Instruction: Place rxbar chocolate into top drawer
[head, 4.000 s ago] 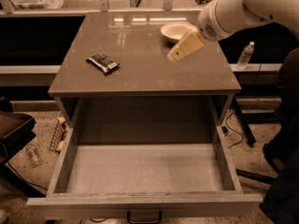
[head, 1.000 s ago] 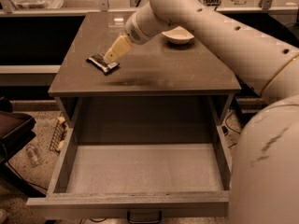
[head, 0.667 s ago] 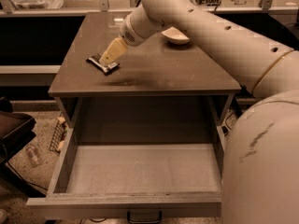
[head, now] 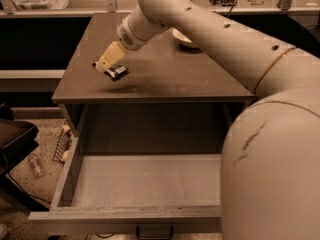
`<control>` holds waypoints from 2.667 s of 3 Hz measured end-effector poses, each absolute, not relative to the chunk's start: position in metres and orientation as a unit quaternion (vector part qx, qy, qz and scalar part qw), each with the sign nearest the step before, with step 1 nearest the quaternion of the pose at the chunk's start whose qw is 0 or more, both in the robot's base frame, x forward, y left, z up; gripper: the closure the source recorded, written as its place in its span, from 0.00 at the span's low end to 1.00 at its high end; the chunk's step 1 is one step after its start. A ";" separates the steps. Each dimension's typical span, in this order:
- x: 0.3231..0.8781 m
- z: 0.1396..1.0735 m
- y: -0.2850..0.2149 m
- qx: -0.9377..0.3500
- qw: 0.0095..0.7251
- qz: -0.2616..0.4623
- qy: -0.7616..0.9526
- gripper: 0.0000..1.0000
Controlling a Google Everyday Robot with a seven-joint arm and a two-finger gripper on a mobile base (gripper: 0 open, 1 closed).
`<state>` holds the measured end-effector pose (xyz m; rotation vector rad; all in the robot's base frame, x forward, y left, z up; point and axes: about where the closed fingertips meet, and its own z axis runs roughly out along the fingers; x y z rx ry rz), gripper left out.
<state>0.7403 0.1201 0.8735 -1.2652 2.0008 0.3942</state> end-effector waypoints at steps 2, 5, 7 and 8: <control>0.732 0.852 0.141 -0.488 0.317 0.134 0.802 0.00; 0.716 0.819 0.163 -0.496 0.262 0.167 0.811 0.18; 0.716 0.814 0.165 -0.494 0.250 0.178 0.813 0.72; 0.716 0.820 0.165 -0.494 0.250 0.178 0.813 1.00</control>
Offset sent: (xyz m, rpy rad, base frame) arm -0.0087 0.0222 -0.0231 -0.1132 0.0824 -0.0514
